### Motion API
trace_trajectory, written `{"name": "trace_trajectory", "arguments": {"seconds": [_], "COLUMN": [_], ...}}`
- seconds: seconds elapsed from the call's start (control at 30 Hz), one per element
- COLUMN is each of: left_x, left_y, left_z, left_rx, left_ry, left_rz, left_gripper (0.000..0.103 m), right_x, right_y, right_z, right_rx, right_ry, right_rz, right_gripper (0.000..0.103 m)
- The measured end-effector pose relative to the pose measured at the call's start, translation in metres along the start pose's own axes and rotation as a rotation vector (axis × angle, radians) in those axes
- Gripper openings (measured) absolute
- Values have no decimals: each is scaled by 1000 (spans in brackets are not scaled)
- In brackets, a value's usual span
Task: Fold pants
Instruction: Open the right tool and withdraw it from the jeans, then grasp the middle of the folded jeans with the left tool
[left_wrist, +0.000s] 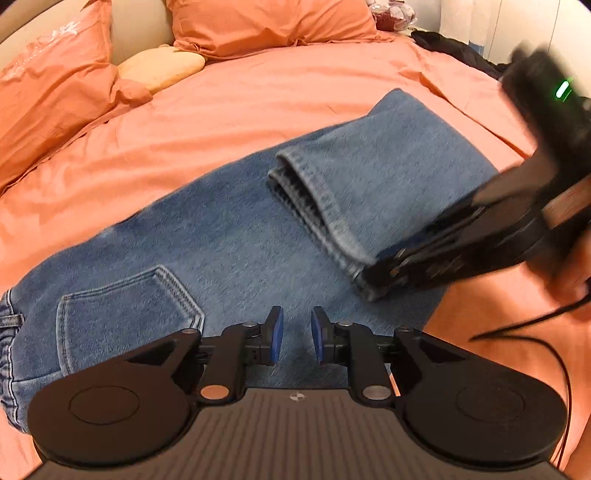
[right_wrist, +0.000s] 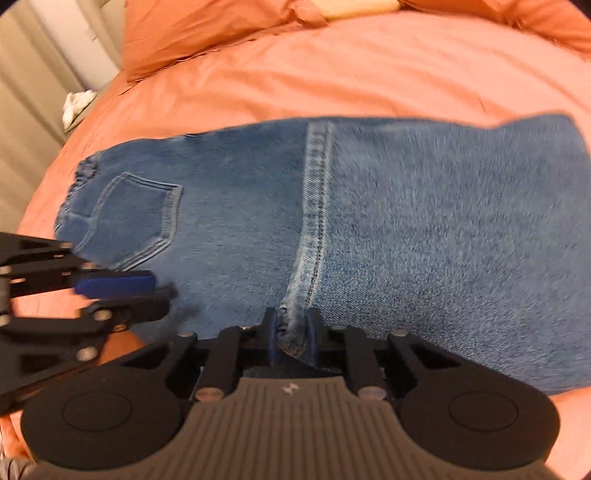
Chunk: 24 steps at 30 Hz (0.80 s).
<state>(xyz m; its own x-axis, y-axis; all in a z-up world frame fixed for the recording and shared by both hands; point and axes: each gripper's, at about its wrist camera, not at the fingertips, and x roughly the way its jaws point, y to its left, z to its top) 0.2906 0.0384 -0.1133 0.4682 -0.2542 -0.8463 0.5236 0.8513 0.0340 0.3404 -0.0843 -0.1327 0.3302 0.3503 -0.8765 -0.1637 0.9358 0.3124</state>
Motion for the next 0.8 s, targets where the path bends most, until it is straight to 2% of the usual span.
{"name": "trace_trajectory", "arguments": {"seconds": [0.07, 0.13, 0.2, 0.33, 0.43, 0.57, 0.67, 0.8], "left_x": [0, 2, 3, 6, 14, 39, 60, 82], "left_y": [-2, -4, -7, -17, -27, -45, -52, -50], "left_z": [4, 8, 13, 26, 44, 74, 96, 116], "left_rx": [-9, -14, -13, -26, -44, -30, -23, -42], "left_ry": [0, 3, -2, -38, -61, -62, -60, -57], "left_rz": [0, -5, 1, 15, 30, 138, 164, 177], "left_gripper": [22, 22, 22, 22, 22, 22, 22, 19], "right_x": [1, -8, -20, -52, -78, -104, -113, -106], "right_y": [-4, -8, -11, -28, -60, -112, -143, -168], "right_z": [1, 1, 2, 0, 3, 16, 37, 64], "right_rx": [14, 25, 15, -28, -8, 31, 44, 51], "right_ry": [-6, -16, -30, -81, -132, -191, -249, -289], "right_rz": [18, 52, 47, 11, -41, -169, -235, -242], "right_gripper": [16, 23, 31, 30, 30, 10, 7, 5]}}
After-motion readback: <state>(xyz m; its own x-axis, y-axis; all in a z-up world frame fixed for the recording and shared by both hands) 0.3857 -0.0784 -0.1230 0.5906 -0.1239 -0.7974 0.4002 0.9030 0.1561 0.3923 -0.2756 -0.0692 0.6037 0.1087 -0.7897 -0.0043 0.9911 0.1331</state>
